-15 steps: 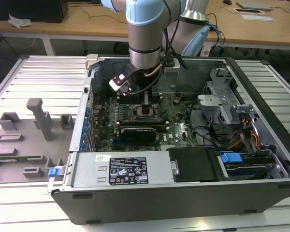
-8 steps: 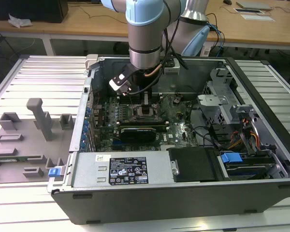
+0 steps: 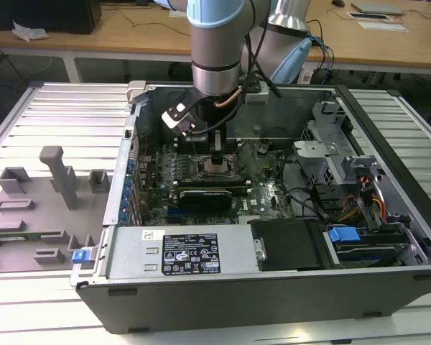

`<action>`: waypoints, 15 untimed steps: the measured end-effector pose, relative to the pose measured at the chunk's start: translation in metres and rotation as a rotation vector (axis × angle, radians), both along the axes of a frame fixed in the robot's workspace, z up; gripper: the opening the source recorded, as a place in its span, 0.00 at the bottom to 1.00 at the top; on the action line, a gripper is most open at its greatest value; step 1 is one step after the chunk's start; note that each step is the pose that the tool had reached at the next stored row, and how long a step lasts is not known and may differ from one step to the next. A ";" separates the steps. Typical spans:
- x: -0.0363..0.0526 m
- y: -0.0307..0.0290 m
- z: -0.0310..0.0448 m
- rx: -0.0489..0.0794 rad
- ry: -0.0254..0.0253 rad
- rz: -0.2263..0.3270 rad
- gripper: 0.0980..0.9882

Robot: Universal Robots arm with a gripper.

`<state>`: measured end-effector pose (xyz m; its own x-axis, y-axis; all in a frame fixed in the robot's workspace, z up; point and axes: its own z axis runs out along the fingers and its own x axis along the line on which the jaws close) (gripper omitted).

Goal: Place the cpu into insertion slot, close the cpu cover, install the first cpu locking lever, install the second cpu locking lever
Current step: 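Place the cpu into insertion slot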

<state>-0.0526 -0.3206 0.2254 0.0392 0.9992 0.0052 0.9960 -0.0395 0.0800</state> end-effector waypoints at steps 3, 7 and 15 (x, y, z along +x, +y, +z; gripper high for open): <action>0.0000 0.0000 0.0148 0.000 -0.0010 0.000 0.01; 0.0000 0.0000 0.0319 0.000 -0.0029 0.000 0.01; 0.0000 0.0000 0.0441 0.000 -0.0065 0.000 0.01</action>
<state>-0.0526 -0.3206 0.2695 0.0393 0.9992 0.0055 0.9955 -0.0397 0.0866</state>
